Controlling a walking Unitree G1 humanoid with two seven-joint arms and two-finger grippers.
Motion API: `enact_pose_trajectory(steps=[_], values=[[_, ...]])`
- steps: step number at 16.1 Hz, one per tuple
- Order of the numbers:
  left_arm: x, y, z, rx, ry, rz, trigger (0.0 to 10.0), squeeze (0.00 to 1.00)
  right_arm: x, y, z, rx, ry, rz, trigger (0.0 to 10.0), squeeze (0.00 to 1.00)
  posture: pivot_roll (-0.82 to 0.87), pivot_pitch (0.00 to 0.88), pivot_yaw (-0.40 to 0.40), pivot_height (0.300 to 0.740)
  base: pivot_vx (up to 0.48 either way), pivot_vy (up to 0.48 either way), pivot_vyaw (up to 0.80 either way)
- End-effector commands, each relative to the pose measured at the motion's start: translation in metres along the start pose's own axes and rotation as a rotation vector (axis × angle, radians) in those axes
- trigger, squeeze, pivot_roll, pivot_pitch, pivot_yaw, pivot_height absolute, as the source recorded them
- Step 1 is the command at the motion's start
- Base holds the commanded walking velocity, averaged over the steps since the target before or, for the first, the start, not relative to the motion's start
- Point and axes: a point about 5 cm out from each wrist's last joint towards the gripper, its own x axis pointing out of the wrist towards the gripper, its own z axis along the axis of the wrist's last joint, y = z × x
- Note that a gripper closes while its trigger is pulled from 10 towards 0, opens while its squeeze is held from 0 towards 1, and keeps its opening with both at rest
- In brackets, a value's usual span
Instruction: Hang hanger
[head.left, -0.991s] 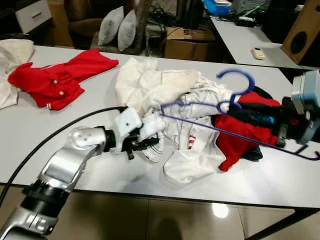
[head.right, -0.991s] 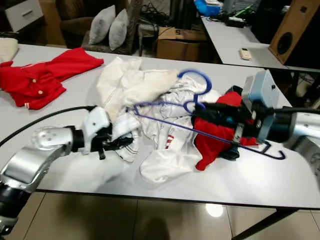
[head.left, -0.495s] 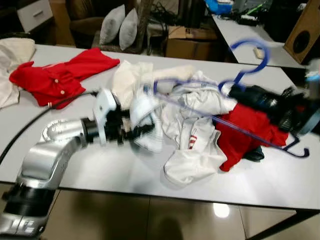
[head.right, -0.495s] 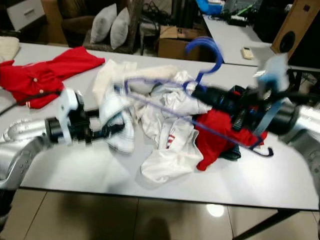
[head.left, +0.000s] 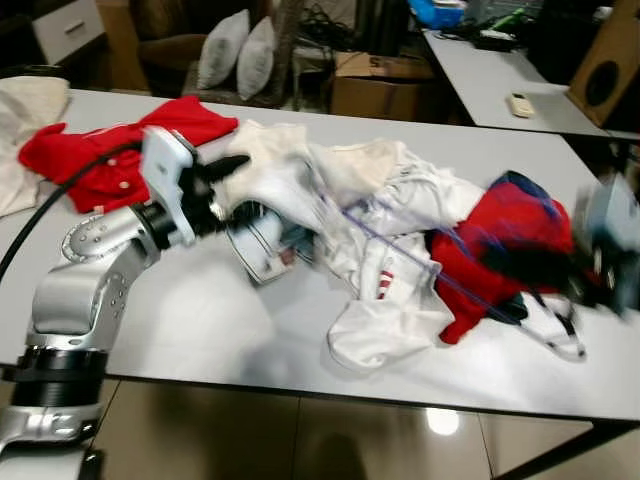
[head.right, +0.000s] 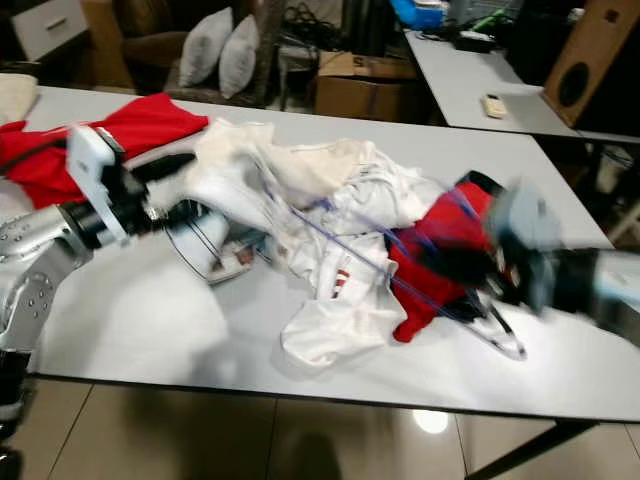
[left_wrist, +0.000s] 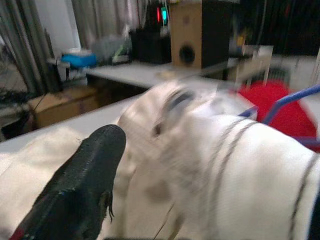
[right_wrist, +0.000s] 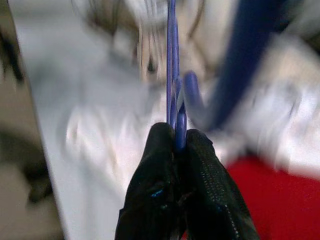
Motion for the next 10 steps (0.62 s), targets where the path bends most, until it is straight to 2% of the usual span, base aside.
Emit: enact_pose_trajectory(steps=[1,3,4,5,7,8,10], values=[[0.002,-0.002,0.000,0.033,0.014,-0.015,10.0,0.77,-0.002,0.003,-0.001,-0.032,0.032,0.025,10.0,0.00,-0.16,0.000,-0.028,0.740,0.000,0.000,0.00],[0.001,0.003,0.000,0.041,0.025,0.015,10.0,0.76,-0.017,0.008,0.004,-0.031,0.058,0.074,10.0,0.00,-0.18,0.000,-0.025,0.740,0.000,0.000,0.00],[-0.005,0.001,-0.003,0.034,0.074,-0.049,10.0,0.77,-0.029,0.006,0.010,-0.040,0.042,0.075,10.0,0.00,-0.18,0.000,-0.020,0.740,0.000,0.000,0.00],[-0.013,-0.007,-0.010,0.044,0.153,-0.159,10.0,0.78,-0.039,0.004,0.015,-0.052,0.030,0.066,10.0,0.00,-0.18,0.000,-0.015,0.740,0.000,0.000,0.00],[-0.027,-0.016,-0.026,0.062,0.304,-0.270,10.0,0.80,-0.055,0.000,0.025,-0.073,0.007,0.046,10.0,0.00,-0.18,0.000,-0.017,0.740,0.000,0.000,0.00],[-0.030,-0.015,-0.033,0.070,0.346,-0.268,10.0,0.80,-0.063,-0.003,0.029,-0.089,0.000,0.026,10.0,0.00,-0.19,0.000,-0.016,0.740,0.000,0.000,0.00],[-0.034,-0.008,-0.045,0.101,0.396,-0.187,10.0,0.80,-0.082,-0.010,0.035,-0.098,-0.031,-0.054,10.0,0.00,-0.20,0.000,-0.012,0.740,0.000,0.000,0.00]])
